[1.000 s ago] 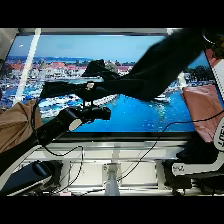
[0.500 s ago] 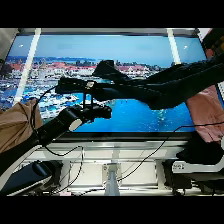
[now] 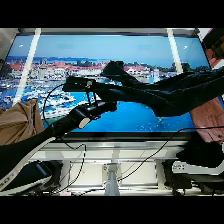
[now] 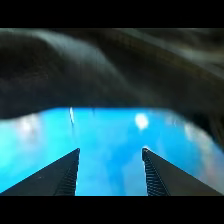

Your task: Fold the clothes and pants, and hang the long-sleeved shirts on hangers.

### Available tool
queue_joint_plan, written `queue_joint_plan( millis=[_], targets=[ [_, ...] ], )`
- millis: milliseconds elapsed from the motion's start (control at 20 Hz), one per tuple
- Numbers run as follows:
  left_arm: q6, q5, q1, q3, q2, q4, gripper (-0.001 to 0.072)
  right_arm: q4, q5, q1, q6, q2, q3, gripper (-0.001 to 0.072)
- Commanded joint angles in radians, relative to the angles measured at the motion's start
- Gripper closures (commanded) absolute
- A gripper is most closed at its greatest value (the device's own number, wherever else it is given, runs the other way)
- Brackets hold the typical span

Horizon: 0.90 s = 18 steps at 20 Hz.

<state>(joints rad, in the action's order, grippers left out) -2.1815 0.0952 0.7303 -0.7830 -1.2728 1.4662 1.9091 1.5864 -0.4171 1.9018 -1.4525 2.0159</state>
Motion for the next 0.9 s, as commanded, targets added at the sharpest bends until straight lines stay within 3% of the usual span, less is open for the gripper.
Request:
queue_joint_plan(
  millis=[0, 250, 300, 350, 550, 750, 800, 850],
  targets=[
    [-0.045, -0.087, -0.096, -0.004, -0.042, -0.005, 0.0274, 0.036, 0.025, -0.001, -0.061, 0.0, -0.003, 0.0678],
    [-0.043, 0.068, -0.323, -0.004, -0.042, -0.005, 0.0269, 0.078, 0.021, 0.0, -0.064, 0.0, -0.141, 0.0678],
    [-0.039, 0.102, -0.346, -0.004, -0.042, -0.005, 0.0208, 0.078, 0.018, 0.0, -0.064, 0.0, -0.173, 0.0678],
    [-0.036, 0.13, -0.361, -0.004, -0.042, -0.005, 0.0178, 0.078, 0.01, 0.0, -0.064, 0.0, -0.206, 0.0678],
    [-0.029, 0.145, -0.366, -0.004, -0.04, -0.001, 0.0179, 0.102, -0.015, -0.001, -0.073, 0.0, -0.303, 0.0678],
    [-0.028, 0.143, -0.367, -0.004, -0.039, 0.013, 0.0179, 0.111, -0.026, 0.0, -0.148, 0.0, -0.319, 0.0673],
    [-0.029, 0.14, -0.367, -0.004, -0.039, 0.053, 0.0178, 0.111, -0.026, 0.0, -0.185, 0.0, -0.319, 0.0572],
    [-0.029, 0.139, -0.367, -0.007, -0.039, 0.106, 0.0178, 0.111, -0.026, 0.0, -0.227, 0.0, -0.319, 0.0343]
  ],
)
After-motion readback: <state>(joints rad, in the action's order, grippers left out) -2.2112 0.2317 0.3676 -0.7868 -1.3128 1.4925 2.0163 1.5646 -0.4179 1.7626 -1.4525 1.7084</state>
